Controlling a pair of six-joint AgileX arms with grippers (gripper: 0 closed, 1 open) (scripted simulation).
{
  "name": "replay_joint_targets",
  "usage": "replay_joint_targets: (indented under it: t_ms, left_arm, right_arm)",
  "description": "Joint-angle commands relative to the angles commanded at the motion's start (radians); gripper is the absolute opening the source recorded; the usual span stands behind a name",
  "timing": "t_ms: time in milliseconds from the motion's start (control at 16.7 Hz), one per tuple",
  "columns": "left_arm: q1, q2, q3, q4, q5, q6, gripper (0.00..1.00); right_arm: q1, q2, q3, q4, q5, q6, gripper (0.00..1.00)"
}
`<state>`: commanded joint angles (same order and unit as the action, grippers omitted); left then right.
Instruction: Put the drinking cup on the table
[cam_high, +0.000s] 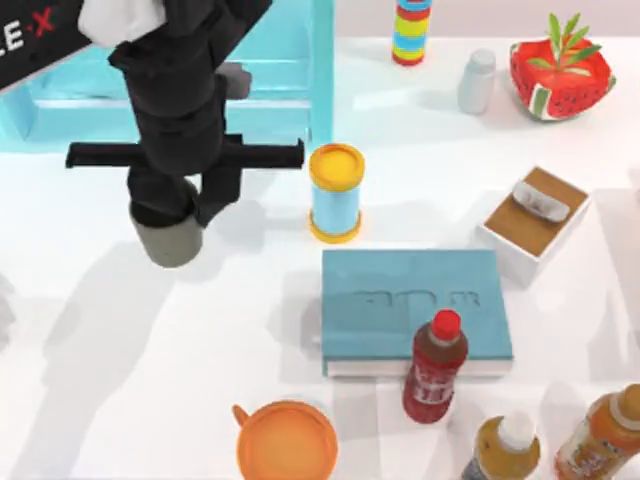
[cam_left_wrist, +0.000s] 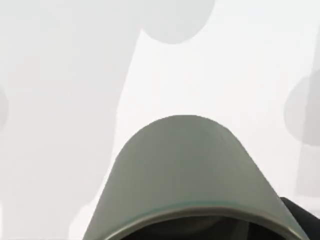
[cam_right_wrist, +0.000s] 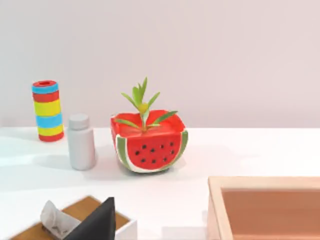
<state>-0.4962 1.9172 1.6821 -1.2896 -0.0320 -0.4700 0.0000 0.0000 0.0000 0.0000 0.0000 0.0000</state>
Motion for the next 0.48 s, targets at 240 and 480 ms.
replay_joint_targets:
  t_ms: [240,480]
  left_arm:
    - [0.068,-0.068,-0.096,0.010,0.016,0.067,0.00]
    - [0.064,-0.062,-0.094,0.007,0.013,0.067,0.00]
  right_arm:
    - [0.000,0.000,0.000,0.000,0.000,0.000,1.00]
    - [0.000,0.000,0.000,0.000,0.000,0.000,1.00]
